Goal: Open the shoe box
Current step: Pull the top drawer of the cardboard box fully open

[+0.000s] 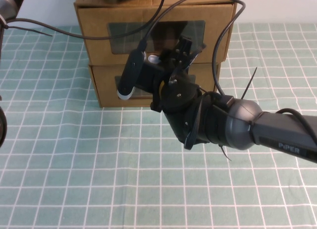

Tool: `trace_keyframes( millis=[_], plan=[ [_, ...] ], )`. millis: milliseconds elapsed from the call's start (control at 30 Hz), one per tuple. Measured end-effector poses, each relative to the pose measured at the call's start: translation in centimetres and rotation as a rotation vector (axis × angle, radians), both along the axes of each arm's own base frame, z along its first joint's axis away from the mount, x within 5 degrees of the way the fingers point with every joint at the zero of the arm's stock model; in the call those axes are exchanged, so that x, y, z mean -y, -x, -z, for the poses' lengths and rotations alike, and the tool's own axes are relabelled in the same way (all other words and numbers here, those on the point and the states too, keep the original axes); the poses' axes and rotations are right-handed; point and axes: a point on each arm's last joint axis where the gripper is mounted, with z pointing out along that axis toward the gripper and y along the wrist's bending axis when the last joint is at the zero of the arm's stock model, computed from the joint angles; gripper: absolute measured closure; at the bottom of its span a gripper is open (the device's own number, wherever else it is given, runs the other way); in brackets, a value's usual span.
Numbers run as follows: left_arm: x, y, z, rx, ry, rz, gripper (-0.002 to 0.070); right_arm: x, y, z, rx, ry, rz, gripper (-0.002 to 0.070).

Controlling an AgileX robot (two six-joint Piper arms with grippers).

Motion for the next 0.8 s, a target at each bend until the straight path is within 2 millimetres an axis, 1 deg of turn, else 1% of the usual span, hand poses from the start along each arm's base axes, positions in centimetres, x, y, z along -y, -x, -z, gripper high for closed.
trace_keyframes(
  millis=[133,267,333,600,800],
  plan=[
    [0.03,-0.03,0.06,0.000,0.003,0.003,0.0680,-0.02,-0.14,-0.18,0.002,-0.005,-0.009,0.0486],
    [0.04,-0.02,0.04,0.001,0.004,0.003,0.0680,-0.14,-0.15,-0.04,-0.002,-0.001,-0.022,0.0612],
    [0.04,-0.03,0.04,0.001,0.005,0.003,0.0680,-0.18,-0.17,0.07,-0.002,0.007,-0.027,0.0652],
    [0.04,-0.08,0.11,0.002,0.005,0.002,0.0680,-0.13,-0.20,0.05,0.008,0.034,-0.028,0.0663],
    [0.04,-0.08,0.11,0.002,0.005,0.002,0.0680,-0.44,0.24,0.13,0.013,0.044,-0.026,0.0664]
  ],
)
